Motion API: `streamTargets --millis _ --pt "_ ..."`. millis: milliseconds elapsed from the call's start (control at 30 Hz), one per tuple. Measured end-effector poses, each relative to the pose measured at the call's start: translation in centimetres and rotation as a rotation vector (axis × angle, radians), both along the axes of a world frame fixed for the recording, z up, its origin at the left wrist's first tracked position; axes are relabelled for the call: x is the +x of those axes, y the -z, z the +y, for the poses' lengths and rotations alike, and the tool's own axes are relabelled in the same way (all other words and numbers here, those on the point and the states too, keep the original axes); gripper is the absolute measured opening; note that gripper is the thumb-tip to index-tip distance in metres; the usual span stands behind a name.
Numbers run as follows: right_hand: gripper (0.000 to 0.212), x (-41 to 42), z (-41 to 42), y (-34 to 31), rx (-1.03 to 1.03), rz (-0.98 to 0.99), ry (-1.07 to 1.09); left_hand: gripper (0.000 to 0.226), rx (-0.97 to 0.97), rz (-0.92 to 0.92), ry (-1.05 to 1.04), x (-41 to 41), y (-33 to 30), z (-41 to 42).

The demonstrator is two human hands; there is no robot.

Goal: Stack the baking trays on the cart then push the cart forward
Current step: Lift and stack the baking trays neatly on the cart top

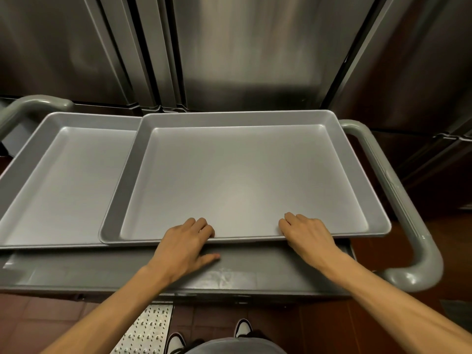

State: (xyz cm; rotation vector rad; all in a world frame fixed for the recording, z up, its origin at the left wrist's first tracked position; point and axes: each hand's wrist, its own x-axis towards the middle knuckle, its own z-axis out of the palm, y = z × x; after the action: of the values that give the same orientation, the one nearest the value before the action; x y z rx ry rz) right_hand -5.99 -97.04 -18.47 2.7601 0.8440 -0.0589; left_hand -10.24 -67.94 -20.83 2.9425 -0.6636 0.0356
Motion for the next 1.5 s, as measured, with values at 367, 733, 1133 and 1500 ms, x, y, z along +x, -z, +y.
streamTargets --millis 367,733,1133,1500 --pt "0.039 1.1 -0.5 -1.0 -0.019 0.078 -0.160 0.051 -0.036 -0.018 -0.006 -0.2 -0.4 0.0" --pt "0.037 1.8 -0.7 -3.8 0.051 0.002 -0.180 0.045 0.043 -0.088 -0.017 0.1 -3.7 0.7" --pt "0.031 0.3 0.4 -2.7 0.039 -0.047 -0.137 0.030 0.242 -0.069 0.126 1.3 -4.6 3.1" --pt "0.029 -0.4 2.6 -4.4 0.308 -0.084 -0.209 0.030 0.162 -0.136 0.161 1.2 -7.8 6.7"
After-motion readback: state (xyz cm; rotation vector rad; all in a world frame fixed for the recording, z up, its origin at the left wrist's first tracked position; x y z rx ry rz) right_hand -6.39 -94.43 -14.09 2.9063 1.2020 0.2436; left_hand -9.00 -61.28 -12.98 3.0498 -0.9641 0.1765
